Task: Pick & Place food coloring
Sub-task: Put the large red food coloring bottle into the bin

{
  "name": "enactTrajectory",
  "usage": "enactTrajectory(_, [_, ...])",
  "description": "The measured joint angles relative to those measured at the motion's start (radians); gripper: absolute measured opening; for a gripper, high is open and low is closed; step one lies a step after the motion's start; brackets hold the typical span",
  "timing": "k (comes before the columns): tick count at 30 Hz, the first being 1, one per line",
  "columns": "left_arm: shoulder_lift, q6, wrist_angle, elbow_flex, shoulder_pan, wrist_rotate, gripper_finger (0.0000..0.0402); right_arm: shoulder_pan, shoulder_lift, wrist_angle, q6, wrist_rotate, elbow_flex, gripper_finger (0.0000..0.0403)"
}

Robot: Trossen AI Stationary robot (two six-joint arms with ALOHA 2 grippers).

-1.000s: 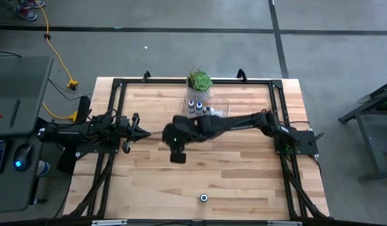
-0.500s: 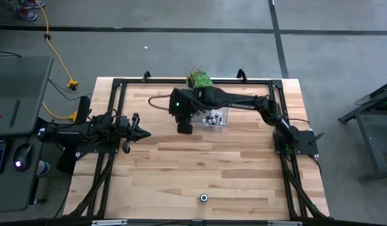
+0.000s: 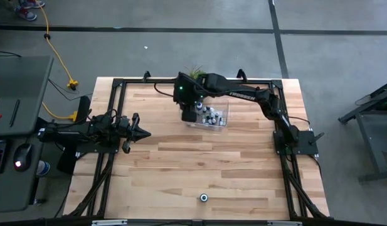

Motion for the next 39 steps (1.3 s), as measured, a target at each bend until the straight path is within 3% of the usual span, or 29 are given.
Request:
enactTrajectory(10, [0.000,0.000,0.000,0.000,0.000,0.000,0.0000,-0.012,-0.078,0.053,0.000,-0.023,-0.048,0.0111])
enactTrajectory(14, [0.000,0.000,0.000,0.000,0.000,0.000,0.0000,-0.013,-0.187,0.231,0.009,-0.020,-0.280,0.0111])
enactTrajectory(20, [0.000,0.000,0.000,0.000,0.000,0.000,0.0000,-0.004,-0.390,0.656,0.083,0.043,-0.728,0.0111])
enactTrajectory(24, [0.000,0.000,0.000,0.000,0.000,0.000,0.0000,-0.003,-0.448,0.755,0.124,0.139,-0.882,0.0111])
enactTrajectory(33, [0.000,0.000,0.000,0.000,0.000,0.000,0.0000,-0.005,-0.434,0.805,0.180,0.181,-0.949,0.0111])
enactTrajectory(39, [0.000,0.000,0.000,0.000,0.000,0.000,0.0000,0.002,-0.409,0.820,0.221,0.135,-0.959,0.0111])
